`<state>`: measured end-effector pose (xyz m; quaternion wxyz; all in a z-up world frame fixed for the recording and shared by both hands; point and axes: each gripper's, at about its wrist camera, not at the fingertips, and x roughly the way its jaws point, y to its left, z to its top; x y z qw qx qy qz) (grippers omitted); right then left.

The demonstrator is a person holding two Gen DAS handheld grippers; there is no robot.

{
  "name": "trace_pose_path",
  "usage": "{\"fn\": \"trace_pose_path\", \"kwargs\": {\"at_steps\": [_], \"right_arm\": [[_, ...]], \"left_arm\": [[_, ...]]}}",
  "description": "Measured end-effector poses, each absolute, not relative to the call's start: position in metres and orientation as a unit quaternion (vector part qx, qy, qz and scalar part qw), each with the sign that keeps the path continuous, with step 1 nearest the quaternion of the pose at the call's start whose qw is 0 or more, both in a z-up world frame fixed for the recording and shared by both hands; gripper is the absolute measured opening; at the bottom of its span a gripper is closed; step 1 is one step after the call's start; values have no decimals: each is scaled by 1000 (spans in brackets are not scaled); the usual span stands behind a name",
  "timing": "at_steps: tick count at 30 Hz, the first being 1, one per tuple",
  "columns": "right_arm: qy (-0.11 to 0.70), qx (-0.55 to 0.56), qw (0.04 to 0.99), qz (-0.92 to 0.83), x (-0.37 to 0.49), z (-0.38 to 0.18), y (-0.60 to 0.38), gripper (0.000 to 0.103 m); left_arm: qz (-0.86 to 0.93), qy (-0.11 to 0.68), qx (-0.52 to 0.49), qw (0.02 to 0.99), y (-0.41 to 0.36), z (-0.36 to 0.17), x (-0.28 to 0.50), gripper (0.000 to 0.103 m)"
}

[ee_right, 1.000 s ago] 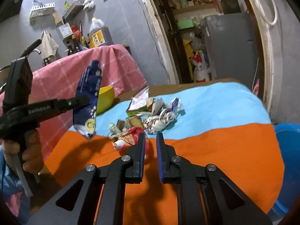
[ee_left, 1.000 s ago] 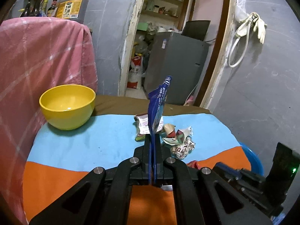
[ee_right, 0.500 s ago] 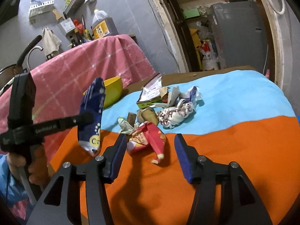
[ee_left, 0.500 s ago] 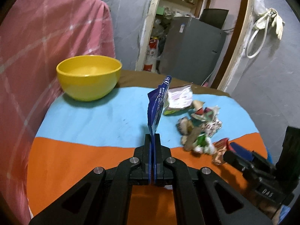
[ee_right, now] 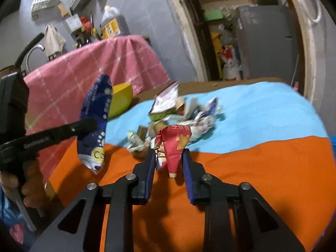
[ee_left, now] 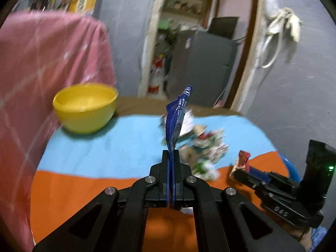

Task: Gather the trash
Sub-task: 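Carry both wrappers to the blue bucket and open both grippers over it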

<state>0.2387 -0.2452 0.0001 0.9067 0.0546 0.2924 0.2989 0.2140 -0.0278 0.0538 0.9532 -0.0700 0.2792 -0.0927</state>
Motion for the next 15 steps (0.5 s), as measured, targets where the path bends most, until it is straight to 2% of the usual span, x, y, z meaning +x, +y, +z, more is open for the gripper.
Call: {"fn": "trace_pose_path", "kwargs": {"at_steps": [7,15], "right_arm": [[233,96,935,249,224,24,-300,23],[127,101,983,84,193,54,-392,26]], "left_arm": [[-152,242,-75,955,-77,88,216,0],[-235,238,-89,938,-162,102,239,0]]}}
